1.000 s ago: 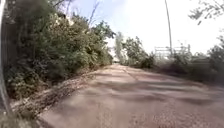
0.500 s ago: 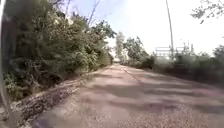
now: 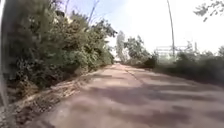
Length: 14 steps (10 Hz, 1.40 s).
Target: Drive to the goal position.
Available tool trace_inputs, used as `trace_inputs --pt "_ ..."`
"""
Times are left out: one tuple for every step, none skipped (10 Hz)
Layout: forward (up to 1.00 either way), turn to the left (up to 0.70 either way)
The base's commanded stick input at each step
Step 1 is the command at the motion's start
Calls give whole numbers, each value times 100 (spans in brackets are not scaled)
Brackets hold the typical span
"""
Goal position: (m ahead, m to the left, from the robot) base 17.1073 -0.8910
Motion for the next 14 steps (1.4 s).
trace_inputs --pt "70 0" --pt "70 0" --pt "70 0" --pt "70 0" --pt "70 0" --pt "70 0" --pt "70 0" --pt "70 0" --pt "70 0" --pt "70 0" --pt "70 0" --pt "70 0" --pt "70 0" --pt "70 0"
